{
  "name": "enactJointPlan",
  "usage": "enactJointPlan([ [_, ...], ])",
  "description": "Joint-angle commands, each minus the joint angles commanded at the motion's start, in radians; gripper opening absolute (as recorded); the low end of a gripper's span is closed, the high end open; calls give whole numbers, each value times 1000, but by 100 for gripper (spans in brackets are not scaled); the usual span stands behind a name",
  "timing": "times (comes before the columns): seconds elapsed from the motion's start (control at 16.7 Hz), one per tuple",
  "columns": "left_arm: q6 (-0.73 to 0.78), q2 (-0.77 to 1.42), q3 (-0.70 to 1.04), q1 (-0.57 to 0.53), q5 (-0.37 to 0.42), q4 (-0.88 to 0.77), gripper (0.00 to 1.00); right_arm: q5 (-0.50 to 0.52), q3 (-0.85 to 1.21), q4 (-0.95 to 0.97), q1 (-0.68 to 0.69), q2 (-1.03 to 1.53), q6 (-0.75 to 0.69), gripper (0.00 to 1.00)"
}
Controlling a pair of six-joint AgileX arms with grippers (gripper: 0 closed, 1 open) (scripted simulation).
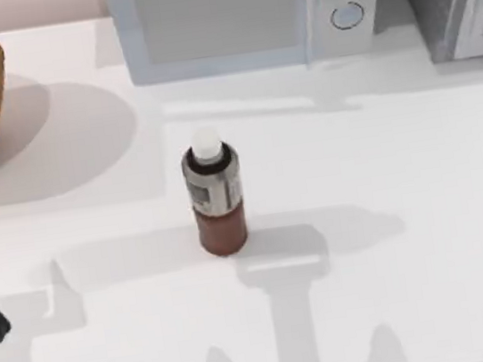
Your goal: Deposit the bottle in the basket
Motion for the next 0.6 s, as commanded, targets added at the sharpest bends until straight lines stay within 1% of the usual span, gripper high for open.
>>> enactJointPlan([
  [0.18, -1, 10, 4, -6, 6, 9, 100, 0, 0, 0, 0, 0, 0, 100],
  [0.3, -4, 60, 16, -28, 27, 54, 100, 0, 0, 0, 0, 0, 0, 100],
  [0.42, 0, 153, 23, -53, 51, 136, 100, 0, 0, 0, 0, 0, 0, 100],
  [0.6, 6, 370, 44, -93, 89, 322, 100, 0, 0, 0, 0, 0, 0, 100],
])
